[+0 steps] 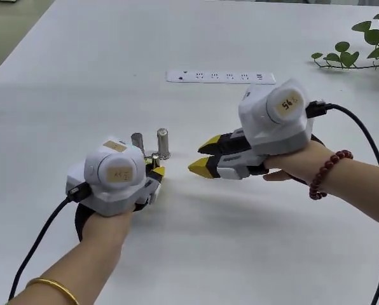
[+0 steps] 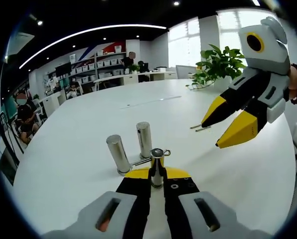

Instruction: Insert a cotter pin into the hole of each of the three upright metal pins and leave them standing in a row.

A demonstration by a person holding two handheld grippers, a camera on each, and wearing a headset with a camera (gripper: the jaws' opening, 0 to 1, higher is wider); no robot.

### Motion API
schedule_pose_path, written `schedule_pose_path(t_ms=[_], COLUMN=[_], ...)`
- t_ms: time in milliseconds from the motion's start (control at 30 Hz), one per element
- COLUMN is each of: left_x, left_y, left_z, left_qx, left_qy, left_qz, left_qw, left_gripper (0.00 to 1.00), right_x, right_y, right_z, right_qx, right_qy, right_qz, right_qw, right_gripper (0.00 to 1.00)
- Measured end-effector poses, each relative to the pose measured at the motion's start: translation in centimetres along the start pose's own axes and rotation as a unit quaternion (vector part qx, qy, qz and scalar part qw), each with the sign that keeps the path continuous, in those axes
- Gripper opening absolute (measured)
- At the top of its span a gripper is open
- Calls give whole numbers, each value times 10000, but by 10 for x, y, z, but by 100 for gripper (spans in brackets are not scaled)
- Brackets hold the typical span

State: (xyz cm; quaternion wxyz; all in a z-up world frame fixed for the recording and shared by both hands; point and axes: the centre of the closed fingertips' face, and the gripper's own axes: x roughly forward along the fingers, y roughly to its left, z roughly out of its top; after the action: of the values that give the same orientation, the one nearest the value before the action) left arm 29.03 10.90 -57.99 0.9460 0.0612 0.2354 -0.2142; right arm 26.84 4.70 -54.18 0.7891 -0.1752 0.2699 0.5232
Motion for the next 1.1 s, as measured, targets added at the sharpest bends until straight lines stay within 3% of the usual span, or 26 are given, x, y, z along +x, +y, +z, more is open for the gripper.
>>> schedule_pose_path(t_ms=[567, 967, 1100], left_x=[-3, -3, -2], left_y=[9, 9, 11], left_z=[-8, -8, -12], left_qx=[-26, 74, 58], left_qy=[105, 85, 171], left_qz=[32, 103, 144], left_qw=[9999, 9999, 9997], left_gripper=[6, 6, 7], right_x=[0, 0, 0], right_y=[-1, 0, 1], right_z=[-8, -9, -11], right_qx=[86, 81, 77], right_qy=[44, 29, 39], right_qz=[0, 25, 37], right_qw=[10000, 10000, 10000], right_gripper=[18, 17, 17])
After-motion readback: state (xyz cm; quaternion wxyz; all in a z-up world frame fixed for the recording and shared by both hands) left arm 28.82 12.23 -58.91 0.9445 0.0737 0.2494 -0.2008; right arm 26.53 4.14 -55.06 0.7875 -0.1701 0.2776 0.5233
